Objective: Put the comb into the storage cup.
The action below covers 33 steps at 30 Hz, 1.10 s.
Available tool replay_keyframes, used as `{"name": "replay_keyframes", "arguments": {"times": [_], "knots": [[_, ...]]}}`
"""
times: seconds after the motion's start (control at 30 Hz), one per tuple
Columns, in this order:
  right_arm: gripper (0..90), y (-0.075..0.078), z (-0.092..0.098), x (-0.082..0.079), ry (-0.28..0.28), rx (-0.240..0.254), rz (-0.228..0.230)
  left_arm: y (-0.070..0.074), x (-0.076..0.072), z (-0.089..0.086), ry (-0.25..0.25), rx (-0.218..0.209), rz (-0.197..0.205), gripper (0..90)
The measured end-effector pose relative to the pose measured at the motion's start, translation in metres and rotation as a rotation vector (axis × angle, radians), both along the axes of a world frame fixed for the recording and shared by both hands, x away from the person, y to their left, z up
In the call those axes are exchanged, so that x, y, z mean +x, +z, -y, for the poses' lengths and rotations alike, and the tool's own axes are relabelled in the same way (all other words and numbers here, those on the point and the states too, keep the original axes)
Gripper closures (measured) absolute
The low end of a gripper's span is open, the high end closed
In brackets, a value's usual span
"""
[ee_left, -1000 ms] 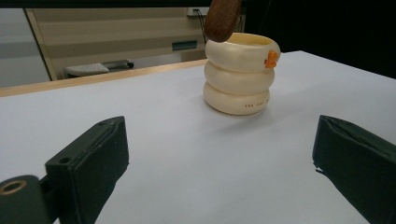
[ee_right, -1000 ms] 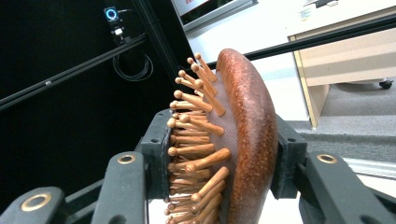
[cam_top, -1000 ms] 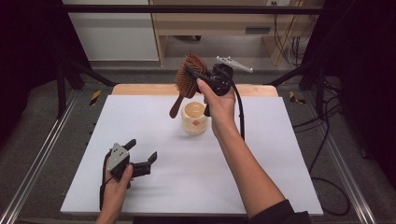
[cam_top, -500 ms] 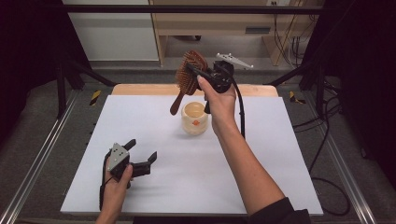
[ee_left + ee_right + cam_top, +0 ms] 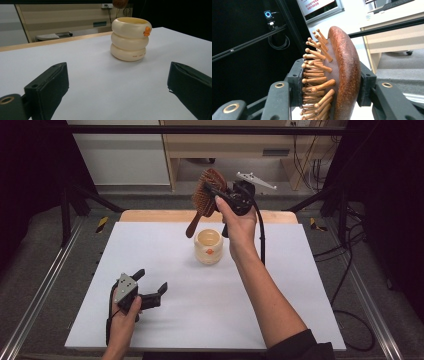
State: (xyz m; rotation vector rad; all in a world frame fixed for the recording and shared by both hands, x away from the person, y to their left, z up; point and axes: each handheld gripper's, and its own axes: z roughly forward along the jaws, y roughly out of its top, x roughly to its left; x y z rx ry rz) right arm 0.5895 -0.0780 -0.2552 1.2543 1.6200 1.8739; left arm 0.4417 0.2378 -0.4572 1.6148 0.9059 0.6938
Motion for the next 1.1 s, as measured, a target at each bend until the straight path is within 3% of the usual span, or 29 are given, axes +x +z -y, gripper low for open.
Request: {"name": "replay_keyframes", "arguments": {"times": [0.57, 1.1], "knots": [[51.4, 0.006, 0.010, -0.002, -0.051, -0.060, 0.033, 0.000, 0.001, -0.001, 0.005, 0.003, 0.001, 3.6], [51.3, -0.005, 0.013, -0.001, -0.068, -0.144, 0.031, 0.000, 0.001, -0.002, 0.008, 0.007, 0.003, 3.5]]}}
